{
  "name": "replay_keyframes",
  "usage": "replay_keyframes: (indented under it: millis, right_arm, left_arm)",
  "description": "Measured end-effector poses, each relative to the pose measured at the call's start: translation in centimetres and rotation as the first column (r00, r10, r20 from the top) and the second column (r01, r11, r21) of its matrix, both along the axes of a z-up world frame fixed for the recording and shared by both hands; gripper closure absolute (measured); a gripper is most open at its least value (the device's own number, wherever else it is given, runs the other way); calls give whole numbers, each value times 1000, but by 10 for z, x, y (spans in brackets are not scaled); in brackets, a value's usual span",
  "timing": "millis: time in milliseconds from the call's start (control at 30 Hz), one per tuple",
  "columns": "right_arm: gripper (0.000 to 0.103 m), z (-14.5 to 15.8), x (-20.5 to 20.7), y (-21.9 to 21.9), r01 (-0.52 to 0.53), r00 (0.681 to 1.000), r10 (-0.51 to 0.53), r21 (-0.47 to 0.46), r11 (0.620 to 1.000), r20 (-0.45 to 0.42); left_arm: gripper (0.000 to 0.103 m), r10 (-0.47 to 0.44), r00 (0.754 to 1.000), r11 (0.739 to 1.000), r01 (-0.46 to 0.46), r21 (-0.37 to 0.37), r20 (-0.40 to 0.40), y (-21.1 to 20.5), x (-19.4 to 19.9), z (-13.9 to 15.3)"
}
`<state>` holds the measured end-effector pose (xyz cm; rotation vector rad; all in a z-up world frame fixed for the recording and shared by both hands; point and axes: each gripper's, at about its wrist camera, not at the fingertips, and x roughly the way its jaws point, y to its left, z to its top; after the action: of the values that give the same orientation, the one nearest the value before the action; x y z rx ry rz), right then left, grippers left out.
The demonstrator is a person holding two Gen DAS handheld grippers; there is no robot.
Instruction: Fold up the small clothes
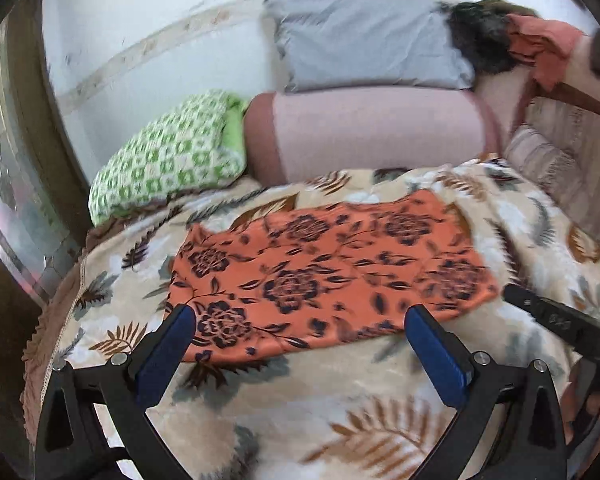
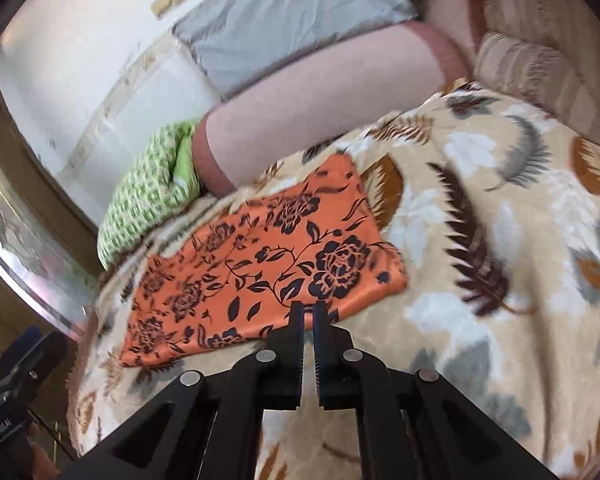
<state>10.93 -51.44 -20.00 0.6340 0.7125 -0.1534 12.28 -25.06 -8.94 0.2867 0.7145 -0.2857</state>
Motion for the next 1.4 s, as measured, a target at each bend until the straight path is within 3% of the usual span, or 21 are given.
replay_keyframes:
  millis: [67,133,200,400,467,533,633,733,900,967,1100,1233,1400]
  right_arm:
    - [97,-11,25,-2,-7,1000,8,42,999,-19]
    - [97,-19,48,-1,-15,999,17,58,998,-39]
    - [97,-27,75,4,-40,998,42,65,997,-38]
    - [97,-53,123,7,-38,996,44,67,997,-82]
    - [97,-71,131,3,-3,988,11,51,999,-156]
    - [97,-80,130,2,-7,987,16,61,998,-159]
    - [97,-69,126,10,-16,985,19,16,1000,-169]
    - [95,-52,121,32,-80,993,82,24,996,-84]
    - [95,-63,136,103,-294,946,290,-3,956,-144]
    - [95,-71,139,120,-316,934,301,-52,947,-191]
    - [94,-64,135,121,-325,933,305,-78,943,-191]
    - [94,-44,125,129,-342,938,328,-132,930,-116]
    - [94,-47,135,153,-389,920,383,-72,918,-83]
  left_arm:
    - [0,34,999,999,-34,5,-42,13,31,-16]
    - [0,121,987,991,-114,66,-107,27,68,-45]
    - [0,193,963,980,-178,91,-186,47,101,-76]
    - [0,299,915,954,-287,84,-272,95,144,-129]
    - [0,307,896,951,-299,74,-321,105,150,-146]
    - [0,290,899,955,-293,41,-328,109,150,-147]
    - [0,277,907,959,-281,34,-317,109,145,-137]
    - [0,270,929,961,-275,14,-254,111,133,-125]
    - [0,341,921,939,-326,109,-187,117,135,-128]
    - [0,358,906,932,-332,147,-226,121,142,-145]
    - [0,360,896,933,-354,71,-262,132,143,-140]
    - [0,363,914,931,-364,28,-180,134,134,-123]
    - [0,352,932,934,-356,-36,-92,135,124,-101]
